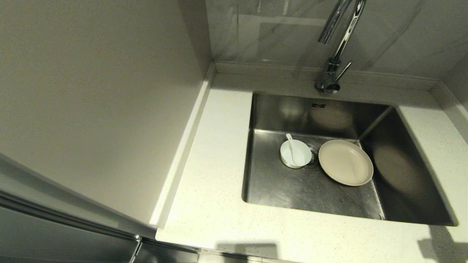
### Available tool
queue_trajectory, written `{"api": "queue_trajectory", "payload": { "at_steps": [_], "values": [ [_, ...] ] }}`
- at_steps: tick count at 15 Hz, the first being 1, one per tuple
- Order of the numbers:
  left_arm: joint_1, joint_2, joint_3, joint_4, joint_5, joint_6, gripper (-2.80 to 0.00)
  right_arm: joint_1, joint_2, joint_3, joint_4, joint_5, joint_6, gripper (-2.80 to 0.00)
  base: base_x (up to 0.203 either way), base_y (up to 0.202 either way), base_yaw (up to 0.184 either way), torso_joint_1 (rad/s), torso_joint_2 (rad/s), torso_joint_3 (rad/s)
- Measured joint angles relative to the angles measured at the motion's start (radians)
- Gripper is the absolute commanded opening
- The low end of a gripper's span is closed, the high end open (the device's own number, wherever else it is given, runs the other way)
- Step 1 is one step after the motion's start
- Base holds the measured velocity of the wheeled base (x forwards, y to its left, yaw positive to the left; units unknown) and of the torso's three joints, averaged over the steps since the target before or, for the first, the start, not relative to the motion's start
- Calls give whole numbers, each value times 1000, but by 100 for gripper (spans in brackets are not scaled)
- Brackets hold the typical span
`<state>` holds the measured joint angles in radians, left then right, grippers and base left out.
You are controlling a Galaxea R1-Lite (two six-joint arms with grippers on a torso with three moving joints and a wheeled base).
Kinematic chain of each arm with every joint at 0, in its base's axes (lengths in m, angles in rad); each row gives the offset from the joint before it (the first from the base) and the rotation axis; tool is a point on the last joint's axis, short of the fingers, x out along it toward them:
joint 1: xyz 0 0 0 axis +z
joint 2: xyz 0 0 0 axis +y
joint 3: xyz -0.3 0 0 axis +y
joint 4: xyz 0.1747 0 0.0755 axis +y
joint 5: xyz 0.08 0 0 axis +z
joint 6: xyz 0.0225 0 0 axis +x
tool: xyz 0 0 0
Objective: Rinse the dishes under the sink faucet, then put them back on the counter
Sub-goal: Turn on the faucet
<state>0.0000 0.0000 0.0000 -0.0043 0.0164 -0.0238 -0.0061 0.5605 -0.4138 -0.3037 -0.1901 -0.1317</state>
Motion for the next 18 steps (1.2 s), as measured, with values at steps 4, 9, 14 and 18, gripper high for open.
{"api": "queue_trajectory", "payload": {
  "at_steps": [4,9,14,18],
  "values": [
    [0,0,0,0,0,0,-280,8,-212,115,118,-18,-4,-280,0,0,0,0,0,0],
    [0,0,0,0,0,0,-280,-12,-323,164,240,-20,20,-280,0,0,0,0,0,0],
    [0,0,0,0,0,0,-280,-13,-339,161,360,-85,108,-280,0,0,0,0,0,0],
    [0,0,0,0,0,-1,-280,-5,-382,178,377,-93,94,-280,0,0,0,0,0,0]
  ]
}}
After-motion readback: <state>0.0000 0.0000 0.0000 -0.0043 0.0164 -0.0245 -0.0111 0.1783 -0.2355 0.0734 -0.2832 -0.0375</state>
